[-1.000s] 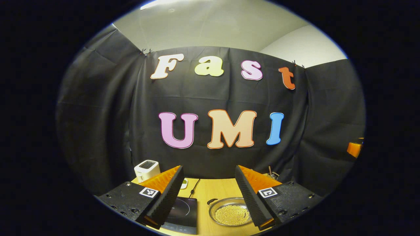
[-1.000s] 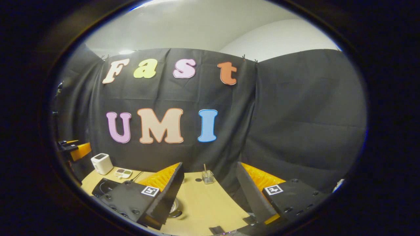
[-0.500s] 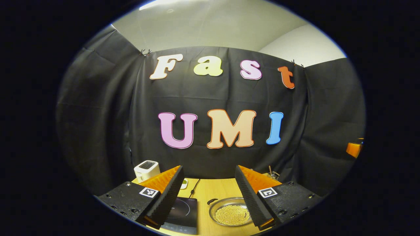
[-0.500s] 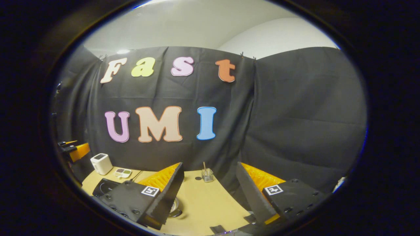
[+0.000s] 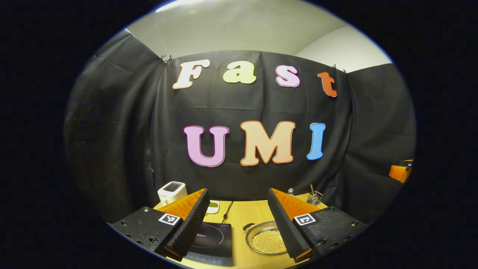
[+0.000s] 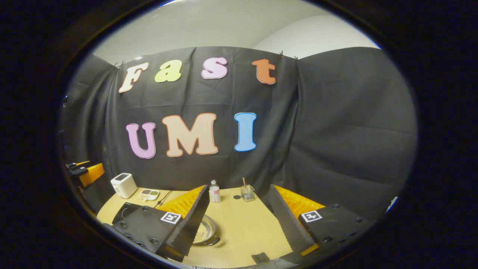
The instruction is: First push the handle of the pot to place it horizontally, then grasp the pot with both hands and set it on the induction cooktop.
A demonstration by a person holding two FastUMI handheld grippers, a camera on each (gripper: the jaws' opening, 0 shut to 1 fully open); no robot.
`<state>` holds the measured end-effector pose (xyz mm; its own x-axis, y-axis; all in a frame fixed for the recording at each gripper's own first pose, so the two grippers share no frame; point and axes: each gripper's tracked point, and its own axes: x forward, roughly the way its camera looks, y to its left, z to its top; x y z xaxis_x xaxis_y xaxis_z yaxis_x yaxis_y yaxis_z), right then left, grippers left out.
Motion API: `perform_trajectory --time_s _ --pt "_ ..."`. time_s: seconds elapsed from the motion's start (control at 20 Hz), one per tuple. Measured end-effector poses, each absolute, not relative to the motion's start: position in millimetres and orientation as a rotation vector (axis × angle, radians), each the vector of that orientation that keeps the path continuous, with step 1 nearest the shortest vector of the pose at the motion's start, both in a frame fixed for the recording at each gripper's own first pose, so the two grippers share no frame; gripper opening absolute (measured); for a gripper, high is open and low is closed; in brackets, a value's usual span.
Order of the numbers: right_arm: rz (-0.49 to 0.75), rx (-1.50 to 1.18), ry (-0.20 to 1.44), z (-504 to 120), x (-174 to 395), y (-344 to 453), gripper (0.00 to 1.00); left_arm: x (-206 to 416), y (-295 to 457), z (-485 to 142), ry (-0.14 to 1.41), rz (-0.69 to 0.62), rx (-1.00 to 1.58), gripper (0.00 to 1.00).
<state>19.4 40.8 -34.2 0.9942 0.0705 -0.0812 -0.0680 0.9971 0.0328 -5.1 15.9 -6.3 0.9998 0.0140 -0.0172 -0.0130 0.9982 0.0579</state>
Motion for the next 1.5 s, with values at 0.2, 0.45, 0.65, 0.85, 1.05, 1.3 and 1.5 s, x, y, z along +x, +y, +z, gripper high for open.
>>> perform_trajectory --time_s 0.2,0.45,0.65,0.85,1.05,1.3,1.5 --pt "0.123 0.030 0.081 -41 16 70 0.96 -18 30 -8 0.009 0.020 0.075 0.91" --pt "0.144 0.065 0.108 -55 14 98 0.42 -36 53 -21 0.029 0.044 0.068 0.95" --pt "0.149 0.110 0.133 -69 12 112 0.01 -45 72 -27 0.043 0.067 0.074 0.91" --pt "0.142 0.159 0.194 -93 9 117 0.03 -47 87 -33 0.053 0.075 0.085 0.91" --pt "0.130 0.170 0.293 -130 3 117 0.00 -46 95 -43 0.079 0.080 0.081 0.91" --pt "0.113 0.187 0.440 -185 -4 121 0.03 -43 101 -55 0.114 0.094 0.061 0.95" --pt "0.101 0.273 0.588 -234 -3 125 0.02 -40 106 -61 0.129 0.118 0.047 0.92"
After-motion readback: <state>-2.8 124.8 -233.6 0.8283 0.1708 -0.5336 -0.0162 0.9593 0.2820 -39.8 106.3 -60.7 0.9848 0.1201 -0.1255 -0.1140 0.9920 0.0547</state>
